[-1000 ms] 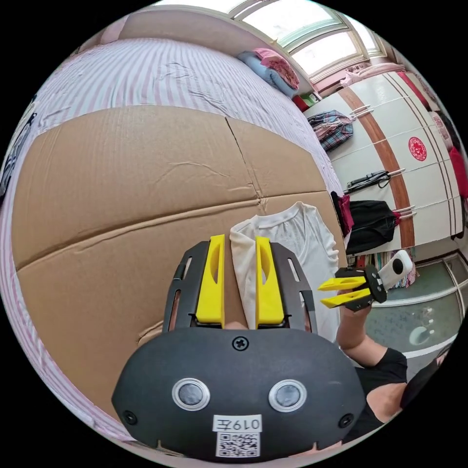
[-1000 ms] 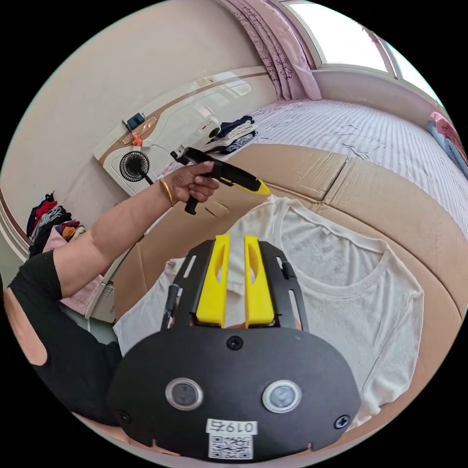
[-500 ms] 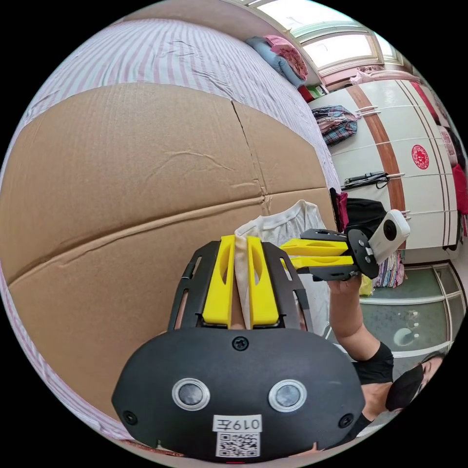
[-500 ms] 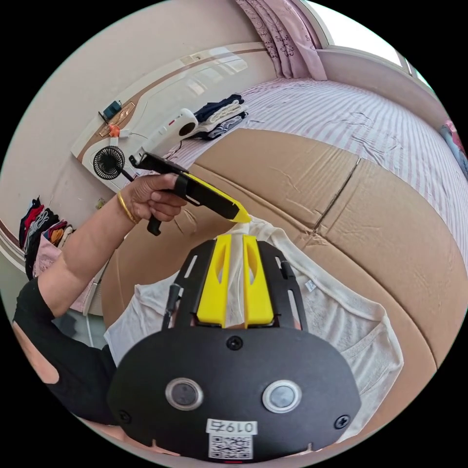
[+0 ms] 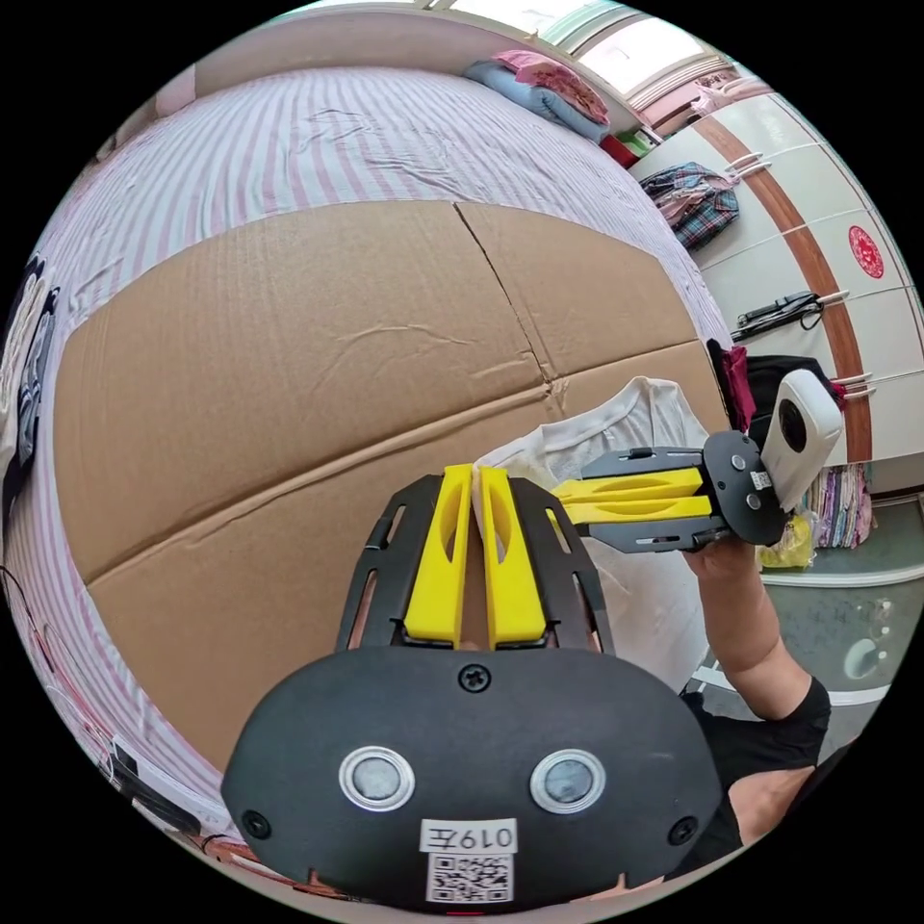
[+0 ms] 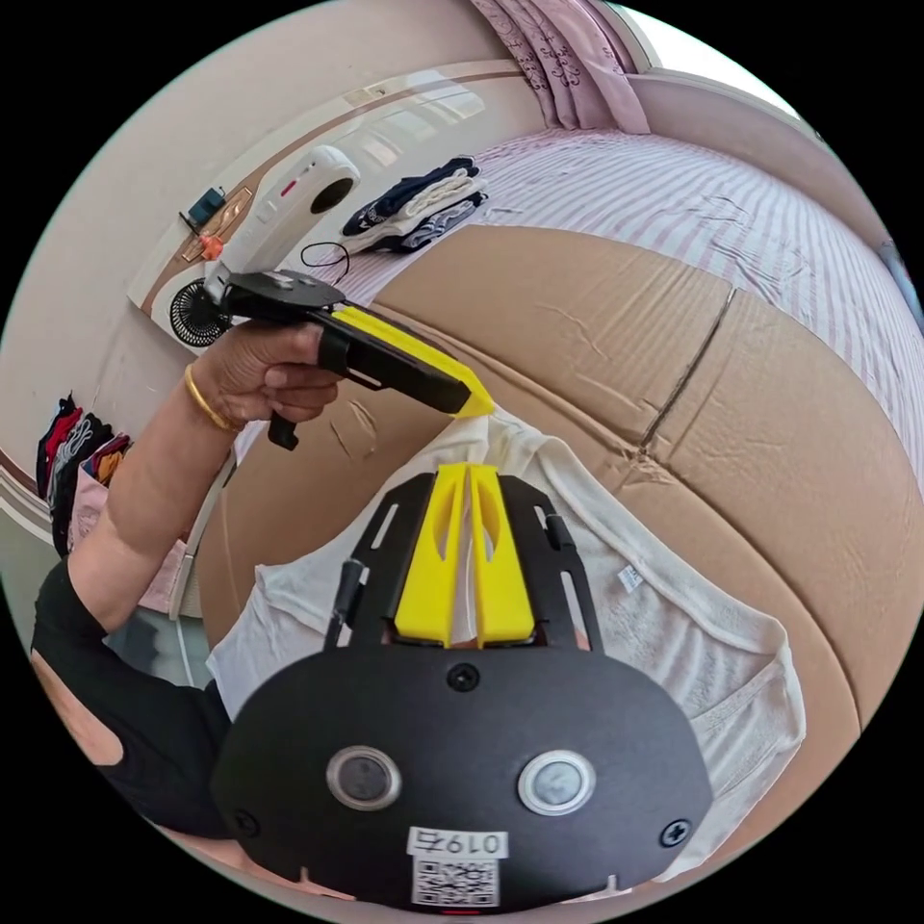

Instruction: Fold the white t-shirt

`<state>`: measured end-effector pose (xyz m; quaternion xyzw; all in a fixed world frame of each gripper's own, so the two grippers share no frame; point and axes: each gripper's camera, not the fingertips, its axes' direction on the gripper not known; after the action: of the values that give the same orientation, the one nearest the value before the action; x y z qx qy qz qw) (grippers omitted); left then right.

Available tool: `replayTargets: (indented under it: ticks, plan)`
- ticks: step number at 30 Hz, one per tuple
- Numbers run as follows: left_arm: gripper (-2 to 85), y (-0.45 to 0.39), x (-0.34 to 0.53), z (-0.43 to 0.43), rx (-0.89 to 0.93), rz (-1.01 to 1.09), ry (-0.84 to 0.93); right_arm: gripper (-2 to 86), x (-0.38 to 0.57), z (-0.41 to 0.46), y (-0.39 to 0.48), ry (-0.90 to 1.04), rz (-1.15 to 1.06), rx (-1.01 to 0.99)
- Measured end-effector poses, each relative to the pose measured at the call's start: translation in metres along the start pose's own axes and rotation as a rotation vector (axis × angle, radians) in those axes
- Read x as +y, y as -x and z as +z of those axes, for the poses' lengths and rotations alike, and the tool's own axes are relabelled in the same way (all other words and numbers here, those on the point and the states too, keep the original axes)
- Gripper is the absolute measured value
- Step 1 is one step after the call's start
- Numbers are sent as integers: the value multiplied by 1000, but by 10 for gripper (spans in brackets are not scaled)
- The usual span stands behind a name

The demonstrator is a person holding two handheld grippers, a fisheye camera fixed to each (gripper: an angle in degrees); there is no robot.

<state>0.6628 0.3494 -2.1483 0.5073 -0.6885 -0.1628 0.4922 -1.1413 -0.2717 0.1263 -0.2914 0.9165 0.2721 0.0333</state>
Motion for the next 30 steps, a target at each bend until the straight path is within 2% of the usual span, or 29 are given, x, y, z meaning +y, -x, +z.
replayTargets:
  ticks: [7,13,20,27,30]
  plan:
    - [12,11,-3,-1,126,-58,-39,47,-4,-8,-5,-46,5,-3]
    - [10,-2,-6,5,75,-32,-12,14,-10,6,0,-1,-13,18]
    - [11,-14,-4,5,-10,-16,-24,-3,-4,3,-5,-38,7,27]
    - [21,-28,4,8,-25,-21,-46,6,1,6,-10,-40,35,9]
    - [40,-28,10,0,21,-39,-87,14,4,2,-9,-42,46,20]
